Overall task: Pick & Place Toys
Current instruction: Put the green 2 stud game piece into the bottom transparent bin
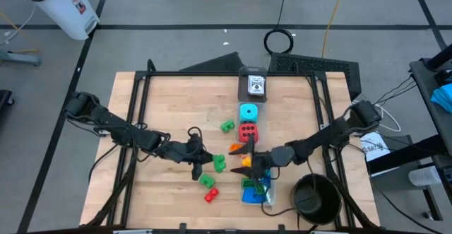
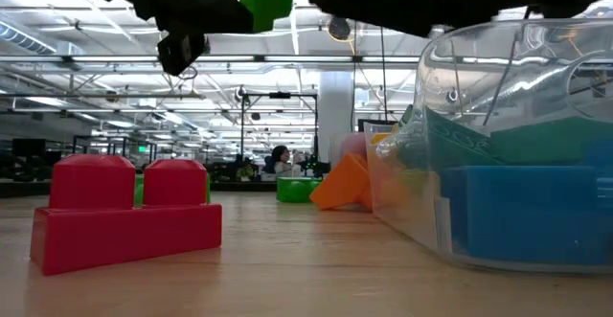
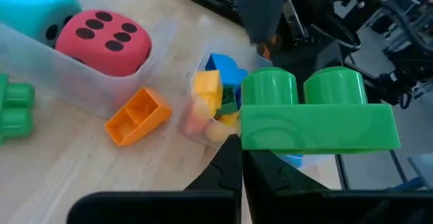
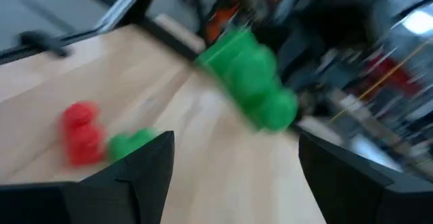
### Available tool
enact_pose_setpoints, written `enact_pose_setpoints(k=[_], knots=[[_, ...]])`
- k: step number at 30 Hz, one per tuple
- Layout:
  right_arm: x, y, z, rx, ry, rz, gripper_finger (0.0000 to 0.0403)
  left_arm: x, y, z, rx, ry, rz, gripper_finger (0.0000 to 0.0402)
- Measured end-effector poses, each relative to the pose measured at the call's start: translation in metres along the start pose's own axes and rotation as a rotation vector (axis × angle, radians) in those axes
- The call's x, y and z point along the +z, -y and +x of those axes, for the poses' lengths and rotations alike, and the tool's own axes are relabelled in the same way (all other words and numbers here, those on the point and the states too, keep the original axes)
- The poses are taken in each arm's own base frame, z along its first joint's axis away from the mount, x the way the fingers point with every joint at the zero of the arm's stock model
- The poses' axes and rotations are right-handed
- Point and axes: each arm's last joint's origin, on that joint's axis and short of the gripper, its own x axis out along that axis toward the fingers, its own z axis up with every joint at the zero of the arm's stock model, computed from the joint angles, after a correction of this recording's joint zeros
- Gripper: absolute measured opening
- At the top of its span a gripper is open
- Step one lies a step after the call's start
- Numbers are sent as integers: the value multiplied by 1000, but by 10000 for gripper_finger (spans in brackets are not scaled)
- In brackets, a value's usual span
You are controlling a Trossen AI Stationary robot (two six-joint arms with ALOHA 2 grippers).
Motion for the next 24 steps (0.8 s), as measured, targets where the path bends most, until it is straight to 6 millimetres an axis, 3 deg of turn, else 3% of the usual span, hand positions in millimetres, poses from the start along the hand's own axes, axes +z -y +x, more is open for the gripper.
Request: enact_pose_setpoints(k=[5,16,20,24], knots=[[-3,2,12,-113,110,-107,281,0,-1,0,6,-2,-3,1],[4,4,45,-68,135,-147,273,4,-6,2,2,-9,-21,0],[4,4,46,-59,121,-168,234,4,-6,2,1,-6,-19,0],[4,3,46,-53,115,-169,163,4,-6,2,-1,-9,-18,0]])
